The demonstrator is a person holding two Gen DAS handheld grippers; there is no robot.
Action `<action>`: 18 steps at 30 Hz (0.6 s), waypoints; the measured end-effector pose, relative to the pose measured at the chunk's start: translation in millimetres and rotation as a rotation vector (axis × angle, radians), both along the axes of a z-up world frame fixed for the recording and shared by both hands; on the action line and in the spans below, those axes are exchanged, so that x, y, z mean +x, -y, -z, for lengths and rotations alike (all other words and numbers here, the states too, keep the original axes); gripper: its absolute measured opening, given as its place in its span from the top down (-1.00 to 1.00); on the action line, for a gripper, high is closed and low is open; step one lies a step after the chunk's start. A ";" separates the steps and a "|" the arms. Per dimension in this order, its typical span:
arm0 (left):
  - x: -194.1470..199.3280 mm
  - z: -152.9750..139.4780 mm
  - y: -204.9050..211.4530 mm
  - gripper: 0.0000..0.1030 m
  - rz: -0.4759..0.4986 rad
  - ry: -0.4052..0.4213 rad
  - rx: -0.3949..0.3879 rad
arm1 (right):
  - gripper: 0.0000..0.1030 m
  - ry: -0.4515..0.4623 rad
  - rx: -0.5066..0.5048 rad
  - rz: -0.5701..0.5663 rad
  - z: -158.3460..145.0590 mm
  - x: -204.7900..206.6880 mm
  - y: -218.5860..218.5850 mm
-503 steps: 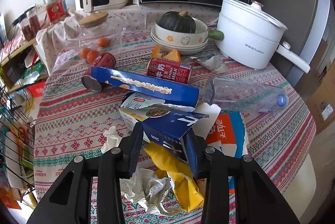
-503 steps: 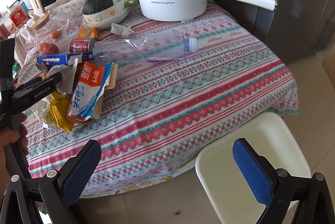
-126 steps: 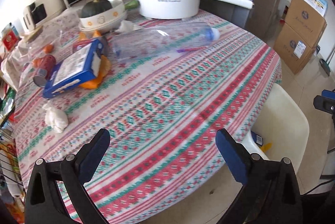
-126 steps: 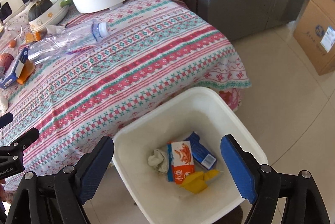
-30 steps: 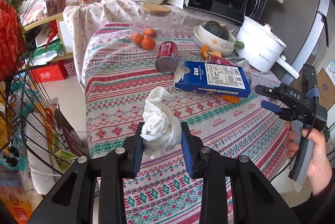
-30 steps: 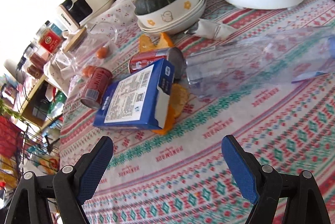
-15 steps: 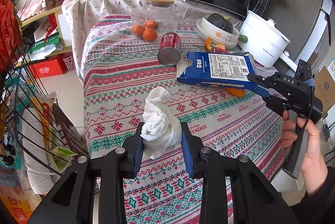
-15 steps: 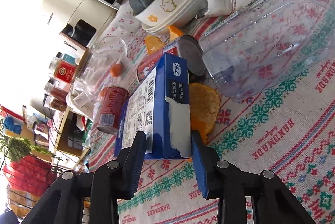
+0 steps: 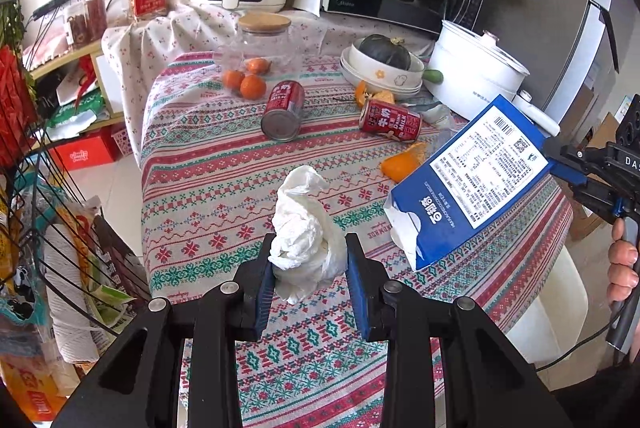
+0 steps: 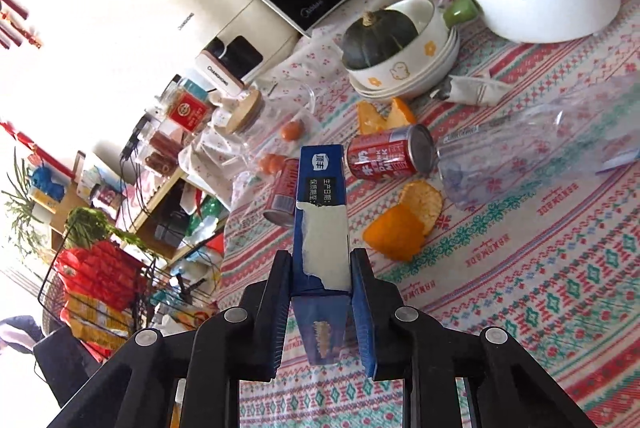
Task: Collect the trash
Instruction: 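Grasp the blue box with the right tool while the left tool holds the tissue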
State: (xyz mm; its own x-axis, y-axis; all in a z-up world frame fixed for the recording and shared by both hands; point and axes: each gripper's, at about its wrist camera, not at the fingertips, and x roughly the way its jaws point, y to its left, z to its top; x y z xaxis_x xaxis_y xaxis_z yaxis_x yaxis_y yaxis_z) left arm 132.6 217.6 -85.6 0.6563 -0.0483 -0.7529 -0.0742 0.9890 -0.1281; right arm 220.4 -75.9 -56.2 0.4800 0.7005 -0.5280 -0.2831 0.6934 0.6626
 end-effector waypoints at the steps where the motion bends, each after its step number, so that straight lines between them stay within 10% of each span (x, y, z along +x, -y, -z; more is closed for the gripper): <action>1: -0.4 -0.4 3.8 0.34 0.004 -0.003 0.006 | 0.50 0.006 -0.015 0.000 -3.7 -4.2 3.9; 18: 6.6 -4.1 70.7 0.34 0.093 -0.007 0.049 | 0.50 0.052 -0.123 0.095 -41.8 -46.2 113.4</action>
State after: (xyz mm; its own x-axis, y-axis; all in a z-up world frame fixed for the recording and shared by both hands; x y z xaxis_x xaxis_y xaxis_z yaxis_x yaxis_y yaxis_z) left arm 139.2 146.9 -81.6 0.6458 -0.0715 -0.7602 0.0177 0.9967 -0.0788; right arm 174.2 -189.3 -14.3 0.5700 0.5822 -0.5798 -0.2436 0.7936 0.5575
